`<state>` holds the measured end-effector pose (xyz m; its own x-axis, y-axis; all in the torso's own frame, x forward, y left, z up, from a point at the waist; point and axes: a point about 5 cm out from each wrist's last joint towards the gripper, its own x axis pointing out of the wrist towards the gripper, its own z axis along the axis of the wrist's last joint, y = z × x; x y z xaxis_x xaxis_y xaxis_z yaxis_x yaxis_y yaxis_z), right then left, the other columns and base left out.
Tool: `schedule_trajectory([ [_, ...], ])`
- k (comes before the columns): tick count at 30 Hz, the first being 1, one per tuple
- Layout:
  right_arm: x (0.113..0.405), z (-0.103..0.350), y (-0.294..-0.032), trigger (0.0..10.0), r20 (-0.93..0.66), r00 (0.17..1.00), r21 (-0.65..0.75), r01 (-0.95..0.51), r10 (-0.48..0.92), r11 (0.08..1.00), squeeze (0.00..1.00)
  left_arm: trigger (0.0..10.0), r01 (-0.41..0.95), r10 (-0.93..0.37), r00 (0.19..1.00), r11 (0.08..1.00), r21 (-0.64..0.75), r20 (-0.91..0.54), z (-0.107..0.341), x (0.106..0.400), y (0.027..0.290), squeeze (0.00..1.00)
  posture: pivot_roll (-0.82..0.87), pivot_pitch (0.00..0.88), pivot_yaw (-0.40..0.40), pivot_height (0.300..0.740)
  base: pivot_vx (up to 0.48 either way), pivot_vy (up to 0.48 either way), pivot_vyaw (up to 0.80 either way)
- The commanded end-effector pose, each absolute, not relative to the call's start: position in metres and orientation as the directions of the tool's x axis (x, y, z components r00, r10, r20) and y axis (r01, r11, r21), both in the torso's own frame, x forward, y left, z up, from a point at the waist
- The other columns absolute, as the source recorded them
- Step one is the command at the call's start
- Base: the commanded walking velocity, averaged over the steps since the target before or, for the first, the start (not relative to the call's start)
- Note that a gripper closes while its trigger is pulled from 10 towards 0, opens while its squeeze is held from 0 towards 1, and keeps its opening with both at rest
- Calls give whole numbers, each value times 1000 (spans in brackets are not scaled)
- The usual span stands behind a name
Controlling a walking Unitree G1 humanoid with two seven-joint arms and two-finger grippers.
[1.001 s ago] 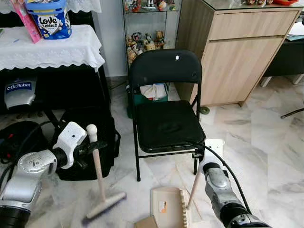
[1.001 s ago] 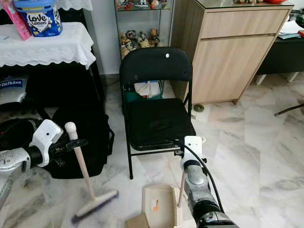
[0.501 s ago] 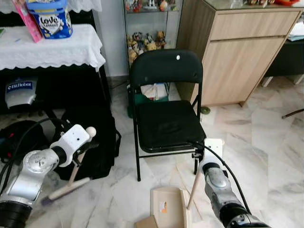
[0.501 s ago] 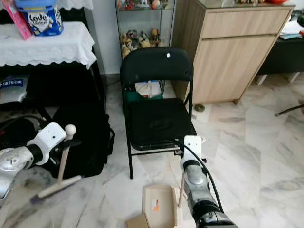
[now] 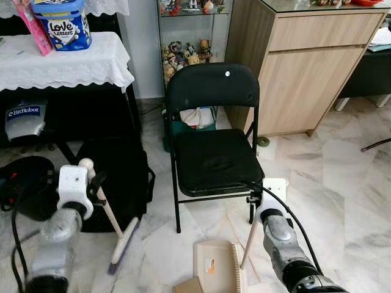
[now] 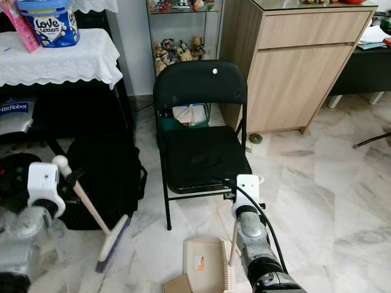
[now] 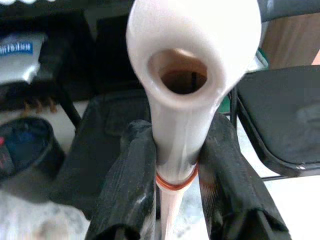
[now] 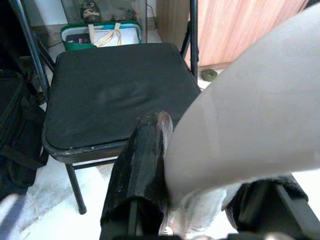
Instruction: Sweep floor
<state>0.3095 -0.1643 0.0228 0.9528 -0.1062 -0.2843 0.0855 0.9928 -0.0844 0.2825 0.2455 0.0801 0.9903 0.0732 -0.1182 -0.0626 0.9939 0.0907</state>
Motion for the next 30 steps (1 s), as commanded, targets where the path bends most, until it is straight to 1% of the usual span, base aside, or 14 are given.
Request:
schedule_trajectory([
  [1, 302, 12, -162, 10000, -335, 937, -67, 87, -104, 994, 0, 10000, -79, 83, 992, 996, 49, -94, 77, 279, 239, 0, -43, 70, -10, 740, 0, 0, 0],
  [8, 302, 14, -164, 10000, -321, 941, -61, 95, -110, 994, 0, 10000, -60, 61, 996, 998, 17, -68, 76, 281, 221, 0, -49, 64, -6, 740, -35, 0, 0],
  [16, 301, 13, -163, 10000, -322, 941, -61, 93, -108, 994, 0, 10000, -83, 83, 996, 996, 18, -41, 79, 284, 222, 0, -50, 58, -3, 740, -306, 0, 0],
  [27, 302, 13, -163, 10000, -321, 941, -65, 91, -107, 994, 0, 10000, -80, 81, 996, 997, 15, -24, 82, 287, 218, 0, -50, 56, -5, 740, -314, 0, 0],
  [30, 301, 13, -163, 10000, -323, 941, -66, 89, -105, 994, 0, 10000, -80, 80, 997, 997, 25, -15, 86, 289, 215, 0, -50, 56, -5, 740, 0, 0, 0],
])
